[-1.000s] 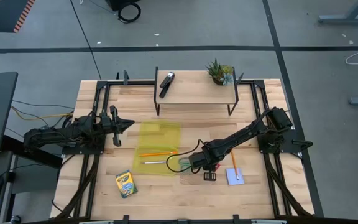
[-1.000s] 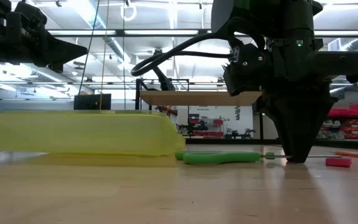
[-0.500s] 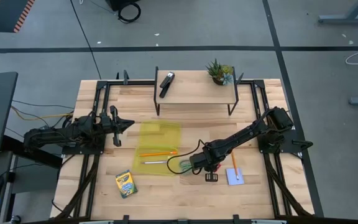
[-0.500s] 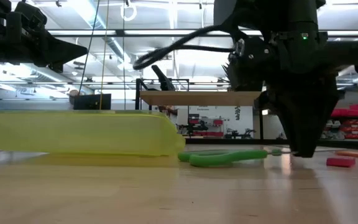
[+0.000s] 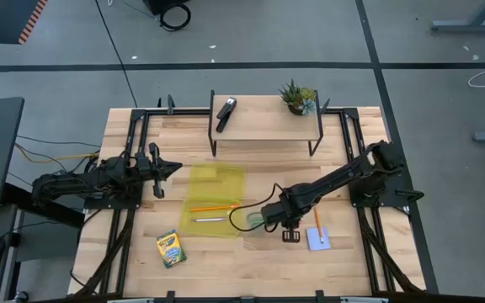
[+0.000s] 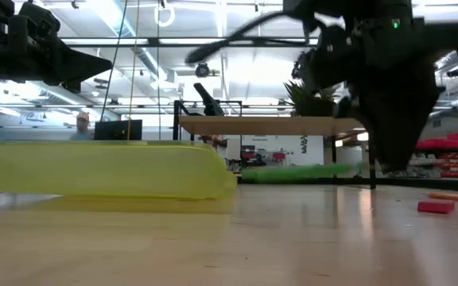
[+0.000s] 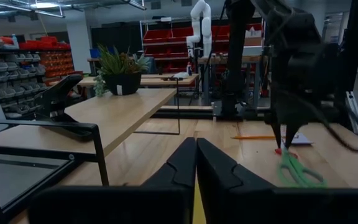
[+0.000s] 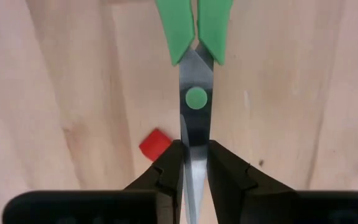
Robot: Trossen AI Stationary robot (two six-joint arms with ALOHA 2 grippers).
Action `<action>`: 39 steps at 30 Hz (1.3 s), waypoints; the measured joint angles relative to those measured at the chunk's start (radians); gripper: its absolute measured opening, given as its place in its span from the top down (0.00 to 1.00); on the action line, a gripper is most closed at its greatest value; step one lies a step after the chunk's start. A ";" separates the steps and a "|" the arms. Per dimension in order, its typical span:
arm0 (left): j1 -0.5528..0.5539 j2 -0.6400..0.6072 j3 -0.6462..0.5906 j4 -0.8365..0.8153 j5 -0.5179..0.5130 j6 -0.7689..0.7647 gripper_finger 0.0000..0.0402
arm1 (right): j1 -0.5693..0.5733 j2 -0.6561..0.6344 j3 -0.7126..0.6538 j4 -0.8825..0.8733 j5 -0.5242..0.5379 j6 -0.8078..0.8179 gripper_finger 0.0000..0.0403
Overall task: Pack school essentials
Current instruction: Put the green scissors into the supply box
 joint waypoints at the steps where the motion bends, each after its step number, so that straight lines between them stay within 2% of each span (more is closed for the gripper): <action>1: 0.000 0.000 0.000 0.000 0.000 0.000 0.94 | 0.000 -0.015 0.000 -0.004 0.003 0.007 0.84; 11: 0.000 0.000 0.000 0.000 0.000 0.000 0.96 | -0.001 -0.141 0.002 0.002 0.075 0.066 0.83; 27: 0.000 0.000 0.000 0.012 0.000 0.002 0.96 | -0.053 -0.125 0.012 0.175 0.052 0.010 0.83; 32: 0.000 0.000 0.000 0.013 0.000 0.001 0.95 | -0.075 -0.047 0.111 0.168 0.032 -0.073 0.83; 39: 0.000 0.000 0.000 0.021 0.000 -0.014 0.95 | -0.110 0.123 0.370 0.052 0.030 -0.247 0.83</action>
